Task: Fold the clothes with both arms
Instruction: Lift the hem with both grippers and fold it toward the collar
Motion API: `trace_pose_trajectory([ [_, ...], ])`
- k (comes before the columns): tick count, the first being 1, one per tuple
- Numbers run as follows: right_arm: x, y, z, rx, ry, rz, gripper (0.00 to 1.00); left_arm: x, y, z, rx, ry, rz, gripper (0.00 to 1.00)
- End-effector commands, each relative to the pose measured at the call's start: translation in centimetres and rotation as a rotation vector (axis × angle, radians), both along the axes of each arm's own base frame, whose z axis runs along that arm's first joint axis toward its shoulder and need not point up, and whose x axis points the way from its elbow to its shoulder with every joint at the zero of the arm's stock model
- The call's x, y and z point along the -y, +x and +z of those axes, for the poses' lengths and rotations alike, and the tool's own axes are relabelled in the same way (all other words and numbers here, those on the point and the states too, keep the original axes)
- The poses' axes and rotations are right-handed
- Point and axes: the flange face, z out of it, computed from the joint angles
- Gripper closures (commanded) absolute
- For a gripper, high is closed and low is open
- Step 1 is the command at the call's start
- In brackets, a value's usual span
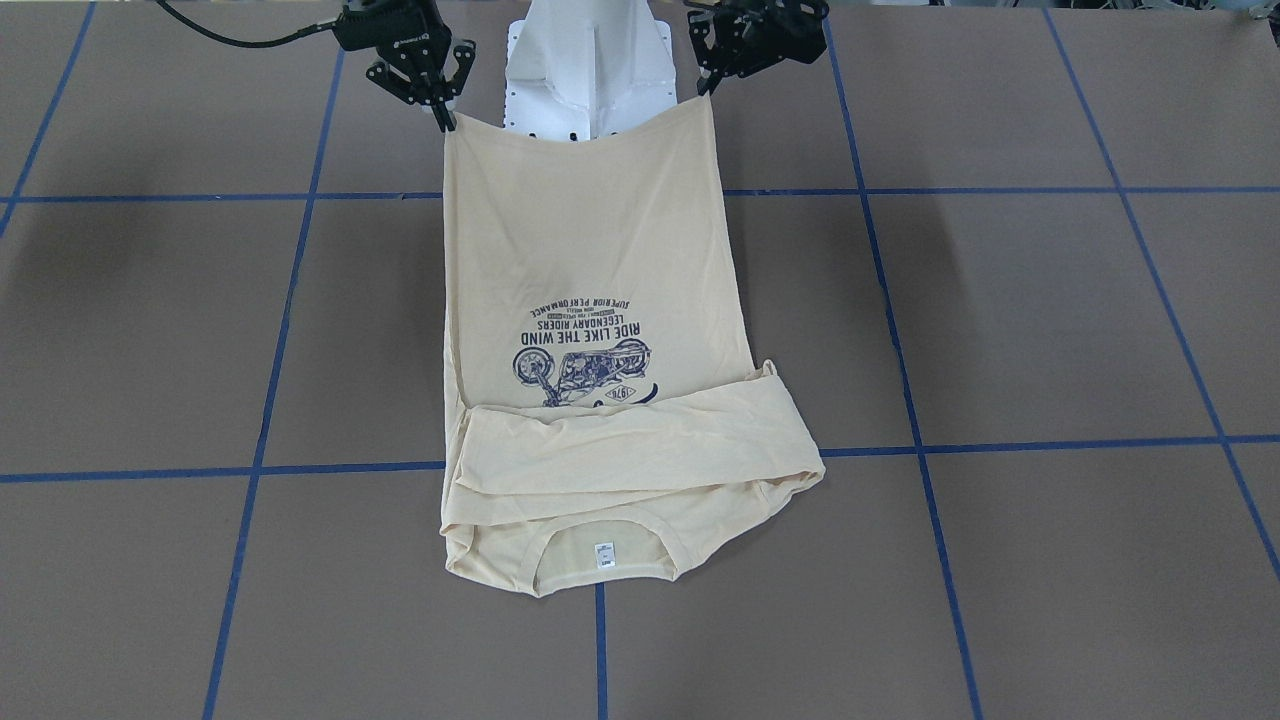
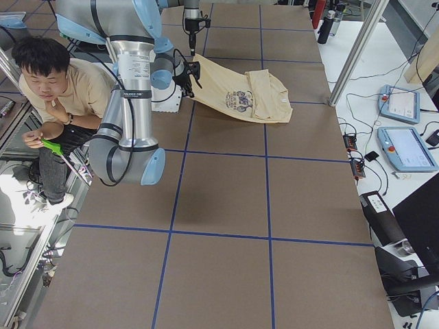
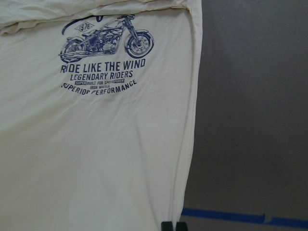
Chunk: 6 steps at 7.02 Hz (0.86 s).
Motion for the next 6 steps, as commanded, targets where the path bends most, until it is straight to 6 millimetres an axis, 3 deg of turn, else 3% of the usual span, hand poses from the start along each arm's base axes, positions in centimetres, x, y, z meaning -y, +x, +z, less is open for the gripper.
trace_pose_trajectory([
  [1,-4.4,6.7,-4.1,0.034,-0.051,-0.181,1.00,-4.1,-6.0,-4.0,-0.041,-0.018,0.119,1.00],
  [3,-3.0,6.6,-3.7,0.014,-0.038,-0.120,1.00,-3.6,-5.5,-3.8,-0.027,-0.016,0.099,1.00],
  [4,-1.0,4.5,-2.8,-0.023,-0.034,-0.062,1.00,-1.4,-3.6,-2.1,0.033,-0.025,0.046,1.00],
  [6,5.5,-2.2,-2.8,-0.068,-0.026,0.073,1.00,5.4,2.4,0.9,0.150,-0.023,-0.100,1.00],
])
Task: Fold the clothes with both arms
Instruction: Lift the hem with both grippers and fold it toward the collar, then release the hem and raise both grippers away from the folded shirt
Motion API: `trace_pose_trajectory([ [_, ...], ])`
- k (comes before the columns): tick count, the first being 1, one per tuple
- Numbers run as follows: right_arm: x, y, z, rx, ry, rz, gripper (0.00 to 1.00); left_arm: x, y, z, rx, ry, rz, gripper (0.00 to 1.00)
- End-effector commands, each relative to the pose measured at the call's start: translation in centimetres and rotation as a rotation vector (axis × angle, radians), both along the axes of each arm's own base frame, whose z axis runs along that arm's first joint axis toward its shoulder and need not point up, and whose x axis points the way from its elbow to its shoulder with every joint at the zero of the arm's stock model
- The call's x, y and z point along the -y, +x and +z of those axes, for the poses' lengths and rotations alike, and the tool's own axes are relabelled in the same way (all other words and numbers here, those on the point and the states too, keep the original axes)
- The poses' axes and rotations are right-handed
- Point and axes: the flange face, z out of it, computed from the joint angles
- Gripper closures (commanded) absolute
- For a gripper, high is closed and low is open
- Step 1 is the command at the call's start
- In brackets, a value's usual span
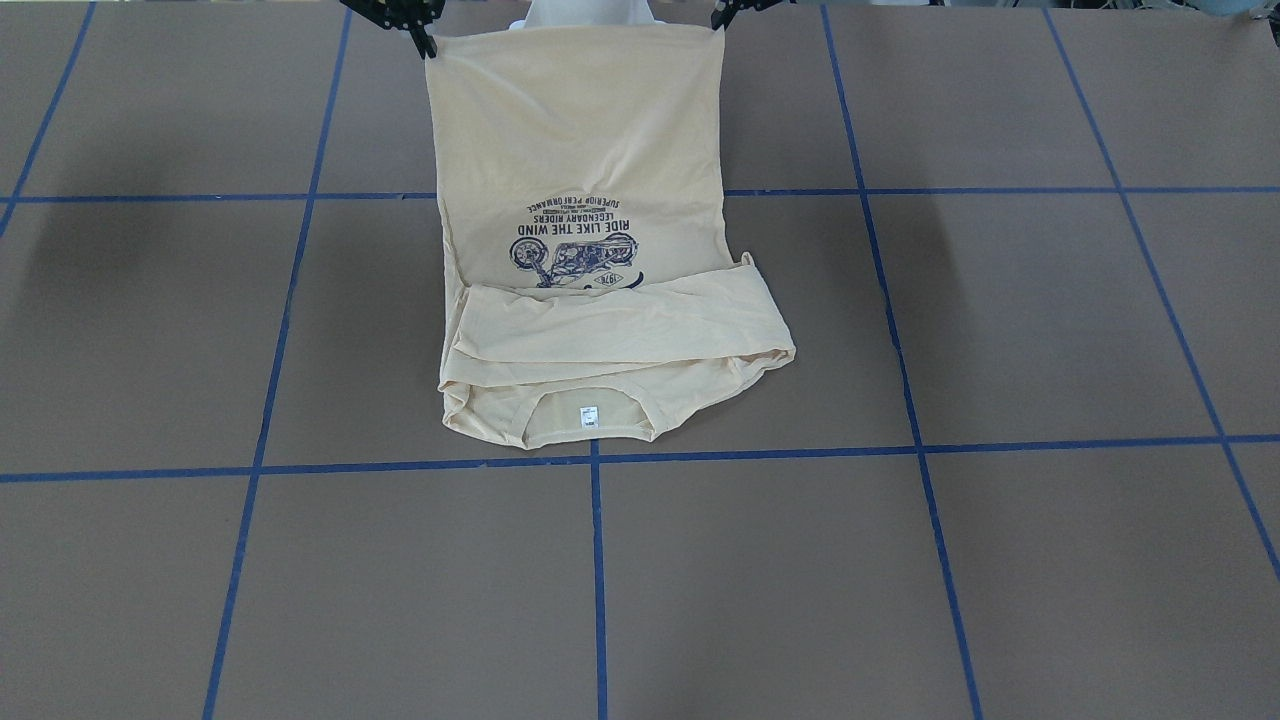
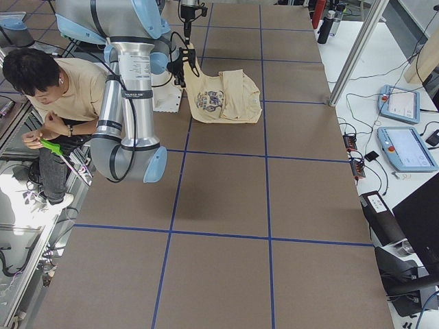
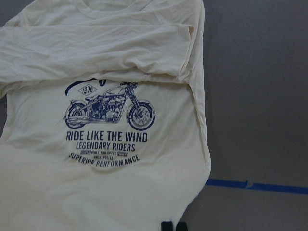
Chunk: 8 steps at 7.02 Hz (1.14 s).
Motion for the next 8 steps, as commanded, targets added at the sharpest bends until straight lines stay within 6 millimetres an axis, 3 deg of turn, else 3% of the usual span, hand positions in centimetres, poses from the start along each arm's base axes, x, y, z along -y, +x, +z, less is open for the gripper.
trace_pose_trajectory([
  [1,7.1,-4.4,0.0,-0.060,0.035,0.109,1.00,6.7,4.1,2.8,0.110,0.032,-0.146,1.00],
  [3,12.0,-4.0,1.0,-0.071,0.084,0.169,1.00,10.0,2.3,3.2,0.123,0.031,-0.232,1.00],
  [4,13.7,-4.8,1.9,-0.053,0.092,0.192,1.00,11.0,1.9,3.3,0.133,0.041,-0.273,1.00],
  [6,18.2,-6.9,1.4,-0.036,0.102,0.245,1.00,14.5,2.1,3.0,0.145,0.041,-0.335,1.00],
  [8,20.4,-7.1,2.7,-0.081,0.113,0.256,1.00,17.8,3.7,4.0,0.195,0.044,-0.362,1.00],
])
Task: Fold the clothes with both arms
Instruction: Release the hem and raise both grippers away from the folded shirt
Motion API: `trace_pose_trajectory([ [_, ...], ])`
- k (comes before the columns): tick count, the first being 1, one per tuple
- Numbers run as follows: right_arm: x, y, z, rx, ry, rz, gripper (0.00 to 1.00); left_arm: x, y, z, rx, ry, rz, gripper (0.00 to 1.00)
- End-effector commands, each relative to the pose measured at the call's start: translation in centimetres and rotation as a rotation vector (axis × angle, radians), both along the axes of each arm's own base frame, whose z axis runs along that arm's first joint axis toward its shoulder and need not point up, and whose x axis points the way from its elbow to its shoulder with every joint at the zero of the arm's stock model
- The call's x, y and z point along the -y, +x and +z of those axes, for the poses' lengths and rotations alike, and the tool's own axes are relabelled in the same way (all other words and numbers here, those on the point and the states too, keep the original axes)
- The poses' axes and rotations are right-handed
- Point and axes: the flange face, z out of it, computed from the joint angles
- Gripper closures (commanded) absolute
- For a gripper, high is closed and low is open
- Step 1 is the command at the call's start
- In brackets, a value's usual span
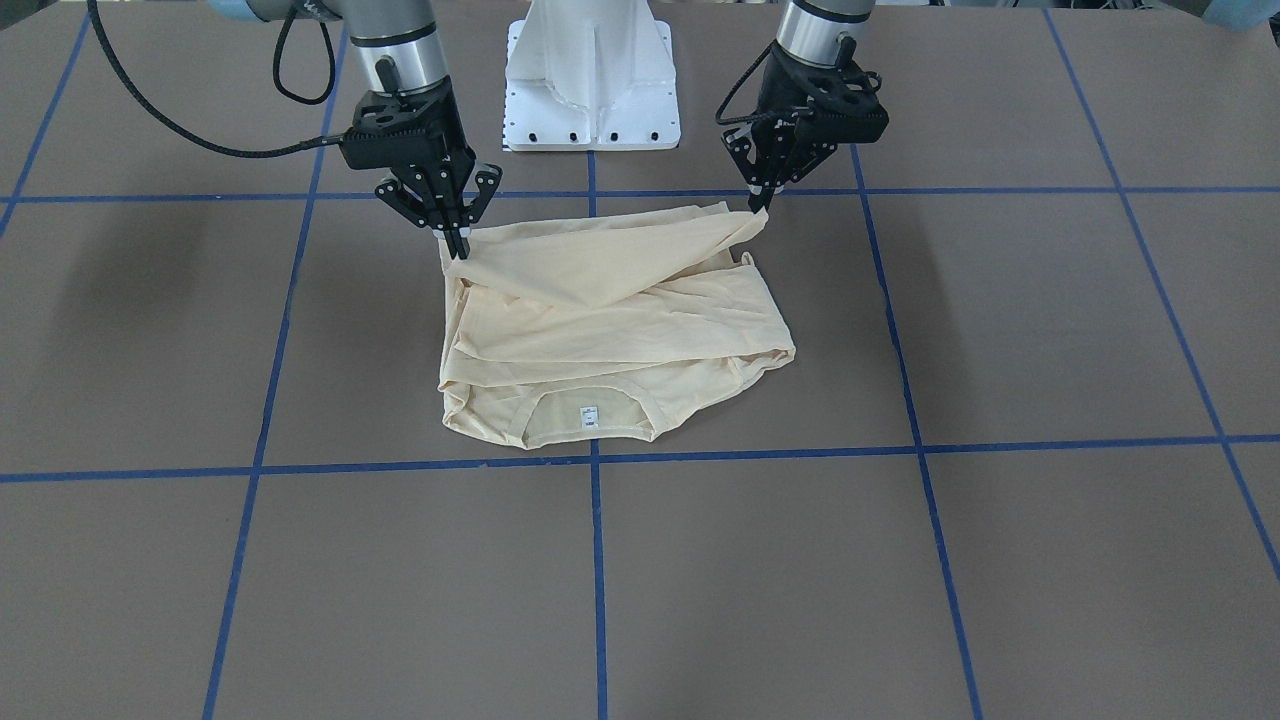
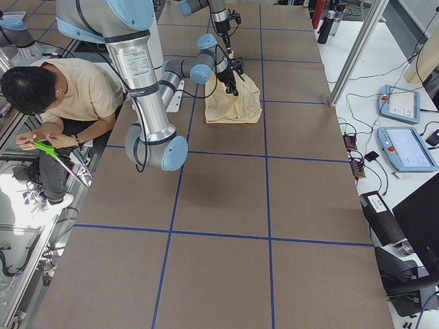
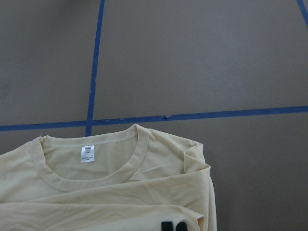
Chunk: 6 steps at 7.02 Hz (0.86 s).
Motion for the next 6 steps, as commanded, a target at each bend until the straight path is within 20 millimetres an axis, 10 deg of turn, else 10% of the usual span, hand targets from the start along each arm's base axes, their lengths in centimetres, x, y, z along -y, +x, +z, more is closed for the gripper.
trace_pose_trajectory([
  [1,2.0,-0.7,1.5,-0.046,-0.005,0.014,1.00,3.5,2.6,1.4,0.059,0.005,-0.033,1.00],
  [5,5.8,-7.1,6.4,-0.114,-0.035,0.018,1.00,7.3,8.6,9.1,0.093,0.026,-0.052,1.00],
  [6,6.9,-7.4,7.2,-0.081,-0.025,0.033,0.60,7.6,8.4,9.1,0.085,0.044,-0.048,0.36],
])
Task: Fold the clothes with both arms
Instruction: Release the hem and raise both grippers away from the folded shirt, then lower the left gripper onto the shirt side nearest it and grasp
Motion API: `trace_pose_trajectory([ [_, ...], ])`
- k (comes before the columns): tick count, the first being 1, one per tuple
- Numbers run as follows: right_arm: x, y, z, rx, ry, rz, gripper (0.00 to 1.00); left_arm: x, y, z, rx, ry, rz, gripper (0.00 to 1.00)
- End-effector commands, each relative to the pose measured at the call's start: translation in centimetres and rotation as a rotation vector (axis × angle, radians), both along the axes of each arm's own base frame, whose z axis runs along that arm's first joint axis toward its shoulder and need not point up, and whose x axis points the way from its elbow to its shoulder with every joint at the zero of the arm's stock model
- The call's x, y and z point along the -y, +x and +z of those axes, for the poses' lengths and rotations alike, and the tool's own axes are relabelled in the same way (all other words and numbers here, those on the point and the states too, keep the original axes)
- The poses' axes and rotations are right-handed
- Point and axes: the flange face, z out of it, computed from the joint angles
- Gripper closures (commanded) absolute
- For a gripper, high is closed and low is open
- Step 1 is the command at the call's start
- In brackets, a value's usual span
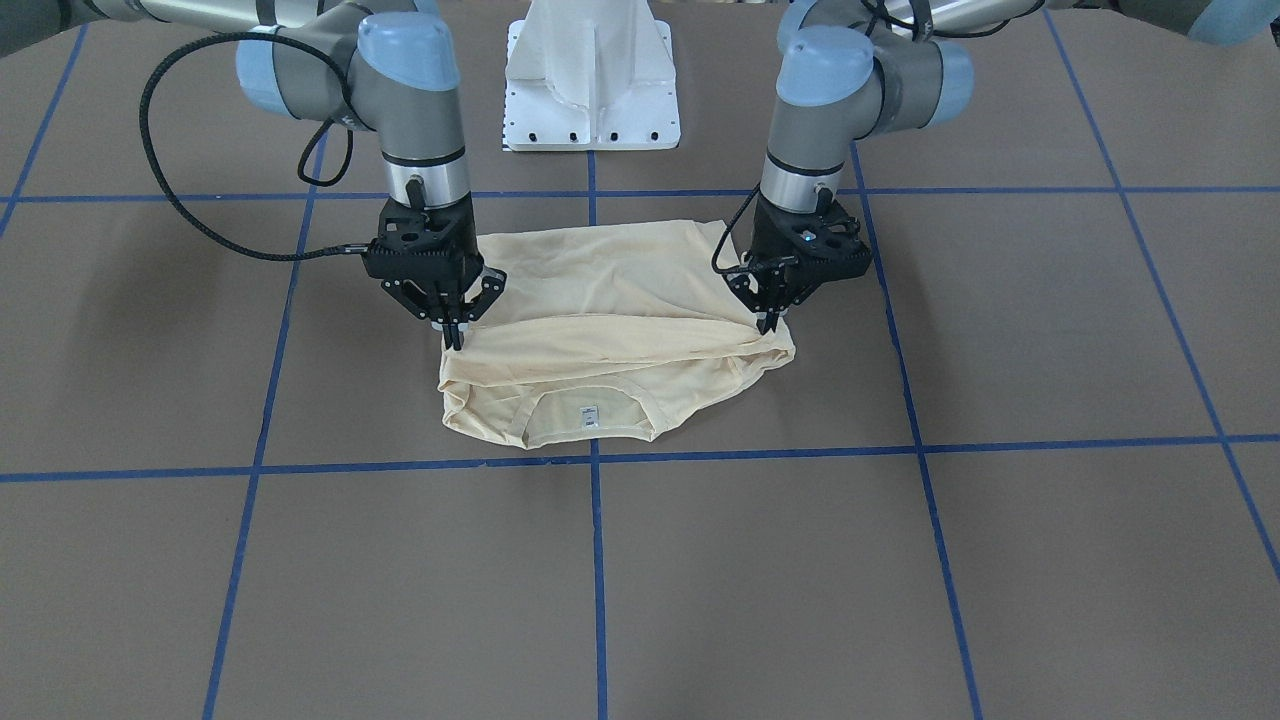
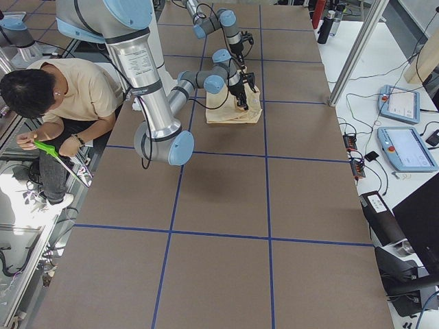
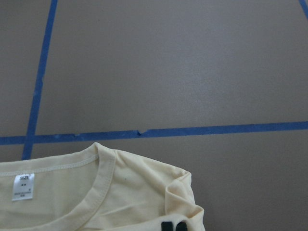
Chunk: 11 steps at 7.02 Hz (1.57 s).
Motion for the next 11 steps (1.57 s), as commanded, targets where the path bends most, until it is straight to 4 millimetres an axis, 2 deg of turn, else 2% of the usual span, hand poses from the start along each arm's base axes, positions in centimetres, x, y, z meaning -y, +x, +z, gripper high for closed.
trace_pose_trajectory([
  [1,2.0,-0.3,1.0,0.035,0.014,0.017,0.01,0.5,-0.6,-0.4,0.012,0.096,0.061,0.00],
  [2,3.2,1.2,0.8,0.061,-0.023,-0.027,0.00,0.0,-2.6,-2.5,-0.014,0.146,0.082,0.00],
  [3,4.2,3.5,-0.1,0.089,-0.027,-0.071,0.00,-1.0,-4.3,-3.3,-0.028,0.182,0.124,0.00],
  [4,4.4,4.5,-0.6,0.084,0.005,-0.095,0.00,-2.5,-5.6,-2.9,-0.055,0.166,0.167,0.00],
  [5,4.3,4.7,-0.4,0.084,0.009,-0.098,0.00,-3.7,-6.6,-2.1,-0.063,0.154,0.174,0.00],
  [6,4.1,4.9,-0.1,0.085,0.009,-0.100,0.00,-4.9,-6.0,-1.3,-0.074,0.102,0.159,0.00],
  [7,3.9,5.2,-0.3,0.090,0.013,-0.100,0.00,-9.1,-2.7,-1.2,-0.124,0.048,0.190,0.00],
  [9,3.9,5.4,-0.5,0.093,0.017,-0.097,0.00,-13.6,1.2,0.6,-0.115,0.019,0.190,0.00],
  [10,3.9,5.4,-0.5,0.093,0.017,-0.097,0.00,-14.1,2.0,1.2,-0.112,0.014,0.196,0.00],
  [11,3.9,5.3,-0.5,0.093,0.016,-0.099,0.00,-14.0,2.5,1.7,-0.122,0.016,0.197,0.04],
])
